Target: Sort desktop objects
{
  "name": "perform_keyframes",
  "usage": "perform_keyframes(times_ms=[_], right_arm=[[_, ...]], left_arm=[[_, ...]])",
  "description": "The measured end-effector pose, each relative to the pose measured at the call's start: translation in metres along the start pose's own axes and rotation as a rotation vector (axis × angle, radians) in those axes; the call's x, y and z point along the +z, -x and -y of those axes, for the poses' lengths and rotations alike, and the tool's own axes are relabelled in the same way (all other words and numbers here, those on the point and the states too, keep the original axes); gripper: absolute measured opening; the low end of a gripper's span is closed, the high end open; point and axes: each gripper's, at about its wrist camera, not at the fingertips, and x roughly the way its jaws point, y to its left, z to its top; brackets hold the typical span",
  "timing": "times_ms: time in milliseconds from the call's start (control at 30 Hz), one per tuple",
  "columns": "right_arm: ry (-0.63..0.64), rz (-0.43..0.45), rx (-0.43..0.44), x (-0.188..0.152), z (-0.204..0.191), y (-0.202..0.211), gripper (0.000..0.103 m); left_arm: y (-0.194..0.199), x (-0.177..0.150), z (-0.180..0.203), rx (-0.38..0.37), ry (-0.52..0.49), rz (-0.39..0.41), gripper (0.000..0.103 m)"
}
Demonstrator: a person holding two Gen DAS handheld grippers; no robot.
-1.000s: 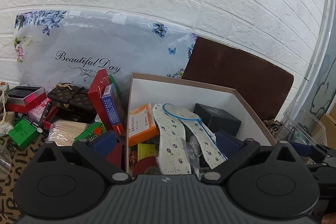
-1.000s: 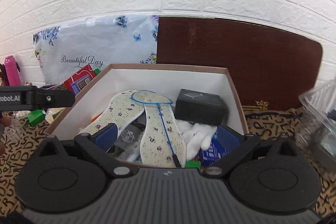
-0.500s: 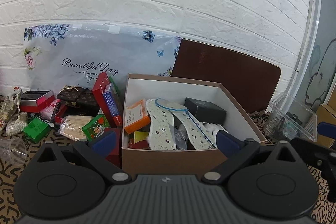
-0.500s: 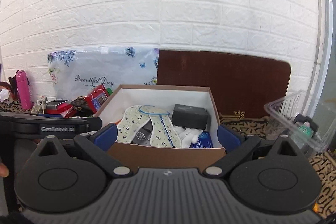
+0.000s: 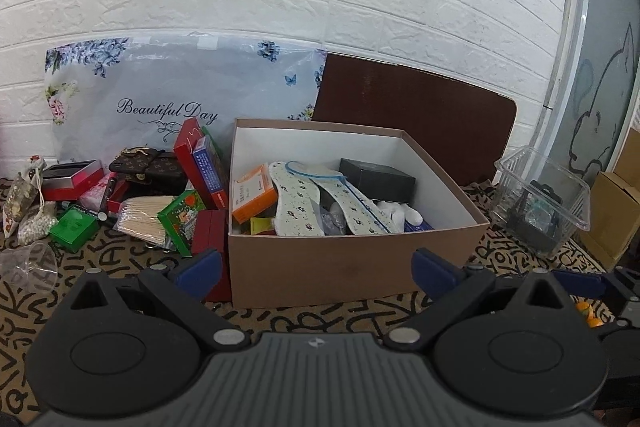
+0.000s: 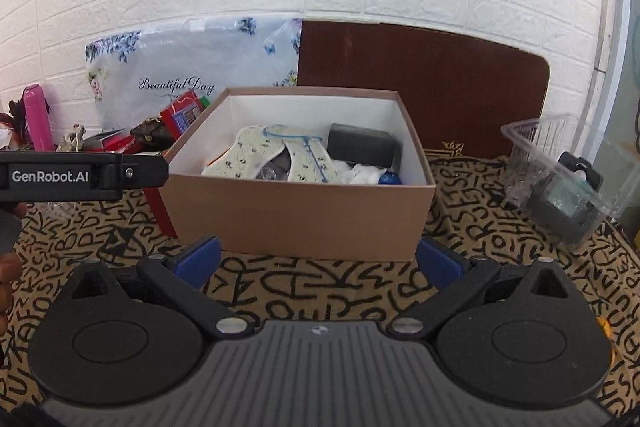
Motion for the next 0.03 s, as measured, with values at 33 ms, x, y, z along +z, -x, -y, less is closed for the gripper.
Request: perform_keyframes(times_ms=[33], right_arm=[[-0.002, -0.004, 0.003, -0.0003, -0.0006, -0.0022, 0.101]], left_arm=[[-0.0006, -0.0008, 0.0007, -0.001, -0.002, -0.006, 0.103]])
